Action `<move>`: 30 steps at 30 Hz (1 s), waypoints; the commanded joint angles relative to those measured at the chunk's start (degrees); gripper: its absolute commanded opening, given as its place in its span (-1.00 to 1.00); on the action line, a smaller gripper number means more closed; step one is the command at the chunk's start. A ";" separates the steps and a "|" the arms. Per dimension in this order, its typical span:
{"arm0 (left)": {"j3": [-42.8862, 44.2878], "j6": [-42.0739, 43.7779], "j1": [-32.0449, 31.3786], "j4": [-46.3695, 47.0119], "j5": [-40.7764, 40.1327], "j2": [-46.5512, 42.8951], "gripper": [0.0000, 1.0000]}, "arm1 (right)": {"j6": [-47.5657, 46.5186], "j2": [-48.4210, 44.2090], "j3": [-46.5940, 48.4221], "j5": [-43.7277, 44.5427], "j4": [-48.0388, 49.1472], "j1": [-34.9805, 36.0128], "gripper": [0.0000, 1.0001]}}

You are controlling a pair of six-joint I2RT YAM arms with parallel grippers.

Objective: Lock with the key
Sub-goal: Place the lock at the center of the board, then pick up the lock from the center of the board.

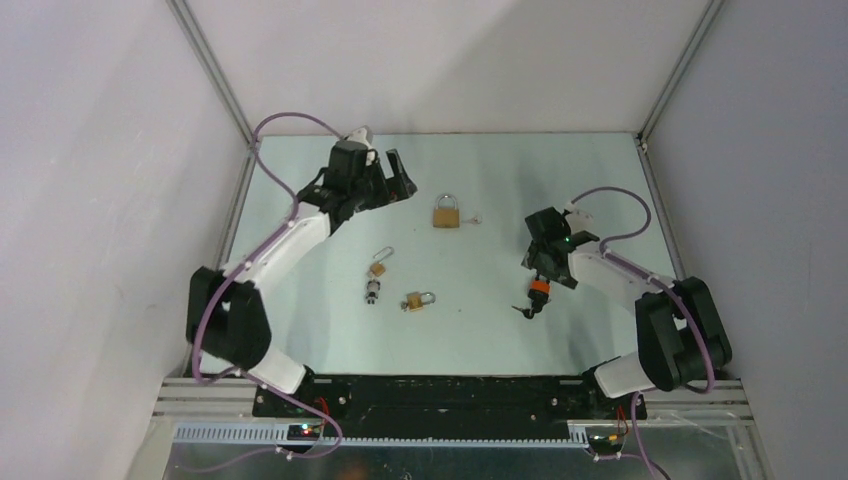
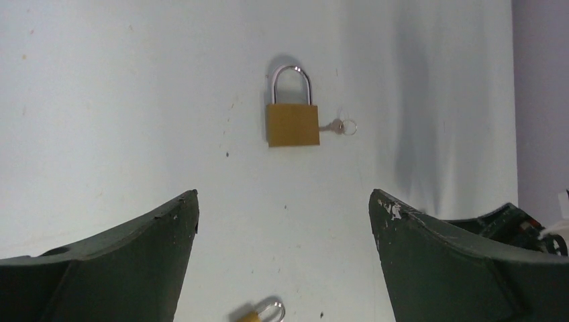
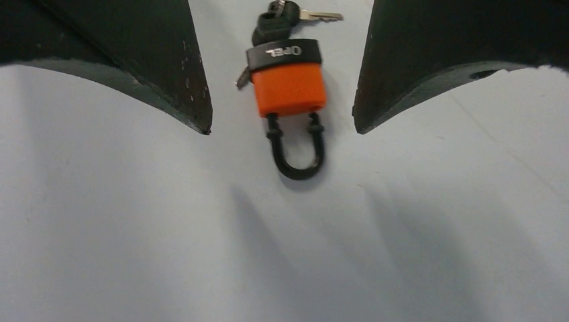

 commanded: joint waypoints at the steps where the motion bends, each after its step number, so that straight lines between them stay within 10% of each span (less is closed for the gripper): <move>1: -6.59 1.82 -0.11 0.44 -0.25 -8.49 0.99 | 3.44 -3.10 -3.42 0.48 1.18 -0.75 0.60; 27: -26.46 -0.47 -0.26 0.50 2.27 -29.44 0.92 | 7.88 -0.51 -6.79 -1.72 2.39 3.25 0.07; 30: -26.66 -0.51 -0.53 0.65 2.66 -29.80 0.92 | 7.64 -0.99 -8.03 -5.71 5.27 2.74 -0.43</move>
